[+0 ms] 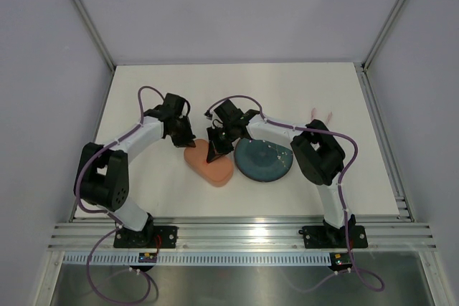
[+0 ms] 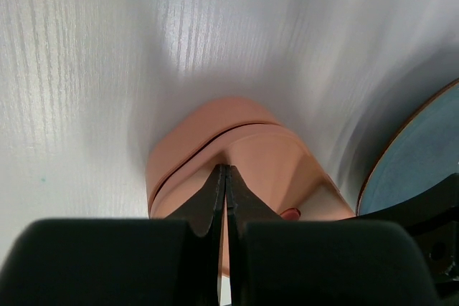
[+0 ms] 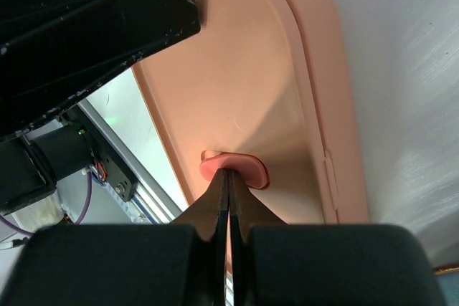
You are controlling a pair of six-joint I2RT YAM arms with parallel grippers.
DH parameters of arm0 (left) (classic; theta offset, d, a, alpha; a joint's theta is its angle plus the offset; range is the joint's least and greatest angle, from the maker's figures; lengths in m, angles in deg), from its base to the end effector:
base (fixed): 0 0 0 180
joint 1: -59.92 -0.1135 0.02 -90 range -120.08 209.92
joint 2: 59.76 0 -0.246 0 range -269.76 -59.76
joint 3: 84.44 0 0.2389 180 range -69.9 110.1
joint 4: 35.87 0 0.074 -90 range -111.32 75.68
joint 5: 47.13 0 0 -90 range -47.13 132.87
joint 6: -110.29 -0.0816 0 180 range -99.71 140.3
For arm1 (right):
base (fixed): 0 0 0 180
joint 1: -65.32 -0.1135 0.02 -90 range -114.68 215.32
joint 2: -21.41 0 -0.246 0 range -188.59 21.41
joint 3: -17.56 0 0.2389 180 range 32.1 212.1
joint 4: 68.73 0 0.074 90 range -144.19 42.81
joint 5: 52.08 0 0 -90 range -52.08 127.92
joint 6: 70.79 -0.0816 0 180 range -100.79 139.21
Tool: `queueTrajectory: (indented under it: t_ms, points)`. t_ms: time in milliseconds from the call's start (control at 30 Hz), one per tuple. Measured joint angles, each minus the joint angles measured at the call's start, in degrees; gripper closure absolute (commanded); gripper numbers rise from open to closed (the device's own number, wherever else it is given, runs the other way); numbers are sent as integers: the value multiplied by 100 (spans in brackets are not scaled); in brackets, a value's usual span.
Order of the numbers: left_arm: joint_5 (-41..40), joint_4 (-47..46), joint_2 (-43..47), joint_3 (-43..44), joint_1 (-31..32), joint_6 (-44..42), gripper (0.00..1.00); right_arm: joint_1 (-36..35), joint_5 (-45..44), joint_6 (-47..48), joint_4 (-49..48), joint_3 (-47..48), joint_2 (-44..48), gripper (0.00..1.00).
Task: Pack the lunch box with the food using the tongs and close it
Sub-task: Close the box lid on the packing box.
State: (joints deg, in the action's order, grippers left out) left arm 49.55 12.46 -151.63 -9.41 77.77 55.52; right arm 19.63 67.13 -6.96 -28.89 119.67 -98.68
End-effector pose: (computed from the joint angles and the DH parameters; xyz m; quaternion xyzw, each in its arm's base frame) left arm 0.3034 -0.1077 0.1494 -0.1349 0.9657 -0.1468 0.1666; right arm 0.2844 0.3483 0.1297 -0.2265 0.9045 0.3536 0.0750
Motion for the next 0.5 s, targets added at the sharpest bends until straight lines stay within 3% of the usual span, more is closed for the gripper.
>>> queueTrajectory:
  t_ms: [500]
  points:
    - [-175, 90, 247, -107, 24, -107, 100, 0, 7, 9, -4, -2, -2, 100]
